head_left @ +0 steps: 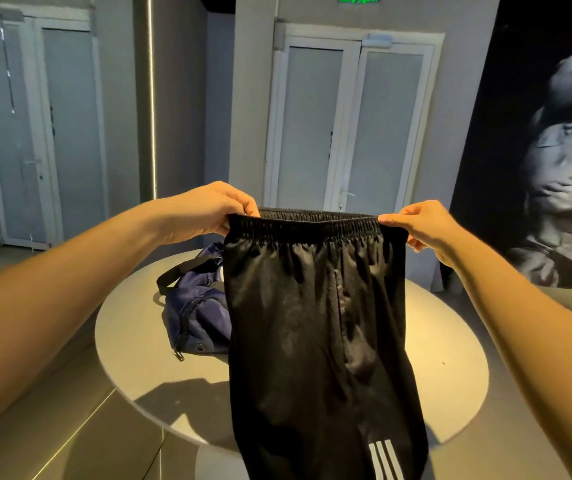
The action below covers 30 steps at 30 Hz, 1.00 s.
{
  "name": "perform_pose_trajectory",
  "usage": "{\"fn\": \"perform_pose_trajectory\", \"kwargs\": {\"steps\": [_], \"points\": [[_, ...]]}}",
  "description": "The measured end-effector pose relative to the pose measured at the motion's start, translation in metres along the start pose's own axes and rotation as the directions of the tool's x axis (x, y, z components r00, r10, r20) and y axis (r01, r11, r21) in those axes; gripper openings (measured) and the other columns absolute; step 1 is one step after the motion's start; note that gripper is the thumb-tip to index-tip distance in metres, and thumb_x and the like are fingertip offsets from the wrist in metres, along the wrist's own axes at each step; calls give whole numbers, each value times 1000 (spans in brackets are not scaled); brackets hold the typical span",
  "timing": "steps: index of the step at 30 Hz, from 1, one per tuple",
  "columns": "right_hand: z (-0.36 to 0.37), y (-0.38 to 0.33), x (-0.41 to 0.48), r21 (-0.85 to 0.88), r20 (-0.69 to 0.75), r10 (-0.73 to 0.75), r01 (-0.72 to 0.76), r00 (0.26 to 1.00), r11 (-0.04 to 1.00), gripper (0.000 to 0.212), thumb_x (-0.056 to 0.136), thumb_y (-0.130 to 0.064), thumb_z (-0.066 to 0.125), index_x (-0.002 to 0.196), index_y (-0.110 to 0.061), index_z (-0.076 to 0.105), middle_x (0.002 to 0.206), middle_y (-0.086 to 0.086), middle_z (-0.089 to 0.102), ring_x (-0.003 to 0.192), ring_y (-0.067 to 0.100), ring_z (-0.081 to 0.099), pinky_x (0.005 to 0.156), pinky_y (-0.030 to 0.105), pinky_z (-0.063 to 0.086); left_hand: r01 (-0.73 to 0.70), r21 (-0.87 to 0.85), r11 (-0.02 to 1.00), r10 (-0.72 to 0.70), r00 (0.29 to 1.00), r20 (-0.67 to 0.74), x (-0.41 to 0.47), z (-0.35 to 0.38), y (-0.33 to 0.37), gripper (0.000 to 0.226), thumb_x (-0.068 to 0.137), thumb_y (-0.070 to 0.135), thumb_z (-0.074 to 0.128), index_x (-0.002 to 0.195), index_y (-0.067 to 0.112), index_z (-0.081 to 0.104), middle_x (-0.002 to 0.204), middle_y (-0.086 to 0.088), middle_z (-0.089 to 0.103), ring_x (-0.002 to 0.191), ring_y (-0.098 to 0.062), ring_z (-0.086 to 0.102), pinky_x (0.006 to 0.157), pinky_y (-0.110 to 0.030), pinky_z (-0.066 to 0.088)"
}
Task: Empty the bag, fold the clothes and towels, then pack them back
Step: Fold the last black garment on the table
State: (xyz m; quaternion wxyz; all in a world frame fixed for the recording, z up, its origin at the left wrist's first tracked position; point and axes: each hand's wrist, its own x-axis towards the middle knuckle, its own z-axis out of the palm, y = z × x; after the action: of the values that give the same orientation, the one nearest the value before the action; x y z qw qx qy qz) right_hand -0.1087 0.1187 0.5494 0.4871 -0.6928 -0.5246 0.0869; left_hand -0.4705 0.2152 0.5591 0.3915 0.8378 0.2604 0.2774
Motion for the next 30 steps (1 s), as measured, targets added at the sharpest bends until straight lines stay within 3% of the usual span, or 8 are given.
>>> {"fn": "perform_pose_trajectory", "kwargs": {"steps": [2, 5, 8, 11, 14, 17, 23, 30], "points": [[-3, -2, 0, 66, 25, -4, 2, 1000, 998, 39, 87, -40, 76, 74, -4, 65, 63, 8, 55, 57, 15, 46, 54, 26, 42, 0, -52, 999, -3, 998, -64, 4, -1, -5, 41, 102, 4, 46, 68, 6, 70, 69, -4, 62, 74, -15, 60, 61, -19, 54], [-8, 0, 0, 156, 77, -10, -2, 997, 988, 40, 85, -43, 77, 72, -7, 64, 66, 8, 55, 62, 16, 48, 56, 26, 40, -41, -214, 976, 50, 998, 38, -1, -8, -6, 26, 90, 23, 58, 71, 7, 69, 68, -4, 62, 70, -13, 64, 63, -18, 54], [-12, 2, 1, 198, 117, -10, -13, 993, 980, 50, 83, -45, 77, 94, 4, 70, 88, 18, 66, 86, 29, 62, 77, 36, 51, -85, -71, 994, 90, 994, 65, -7, -17, -8, 31, 88, 30, 78, 88, 0, 73, 83, -16, 66, 82, -18, 69, 70, -20, 56], [-19, 0, -7, 274, 288, -79, -3, 955, 962, 46, 90, -41, 70, 112, 0, 70, 113, 15, 72, 111, 32, 67, 101, 50, 52, -97, -164, 982, 93, 995, -30, -6, -26, -9, 15, 87, 17, 71, 89, 1, 70, 84, -12, 67, 85, -19, 70, 71, -21, 58], [-29, -2, -22, 384, 516, -177, -42, 838, 922, 39, 89, -37, 69, 112, -6, 66, 115, 12, 69, 100, 24, 67, 88, 39, 54, -75, -188, 979, 45, 986, -159, -3, -36, -18, 21, 85, 23, 71, 89, 3, 67, 78, -5, 64, 77, -11, 68, 68, -21, 55], [-31, -12, -31, 350, 635, -196, -52, 748, 935, 43, 67, -43, 88, 81, -11, 63, 88, 9, 61, 78, 14, 60, 67, 28, 49, -8, 60, 998, 19, 980, -196, -3, -39, -29, 27, 94, 26, 68, 93, 0, 70, 75, -4, 66, 74, -10, 67, 70, -23, 51], [-33, -38, -41, 322, 396, -225, 95, 890, 942, 25, 79, -20, 75, 87, 1, 64, 83, 9, 70, 76, 16, 67, 63, 25, 53, -44, 175, 984, 91, 959, -270, -12, -46, -22, 14, 96, 21, 67, 98, 10, 77, 79, 0, 76, 78, -10, 71, 64, -16, 54], [-53, -67, -60, 120, 323, -235, 206, 917, 971, 41, 79, -22, 75, 103, 11, 68, 95, 18, 72, 80, 24, 66, 63, 25, 58, -88, 51, 995, 97, 970, -223, -28, -58, 8, 18, 103, 5, 50, 100, 6, 68, 86, -3, 70, 84, -11, 68, 77, -21, 54]]}}
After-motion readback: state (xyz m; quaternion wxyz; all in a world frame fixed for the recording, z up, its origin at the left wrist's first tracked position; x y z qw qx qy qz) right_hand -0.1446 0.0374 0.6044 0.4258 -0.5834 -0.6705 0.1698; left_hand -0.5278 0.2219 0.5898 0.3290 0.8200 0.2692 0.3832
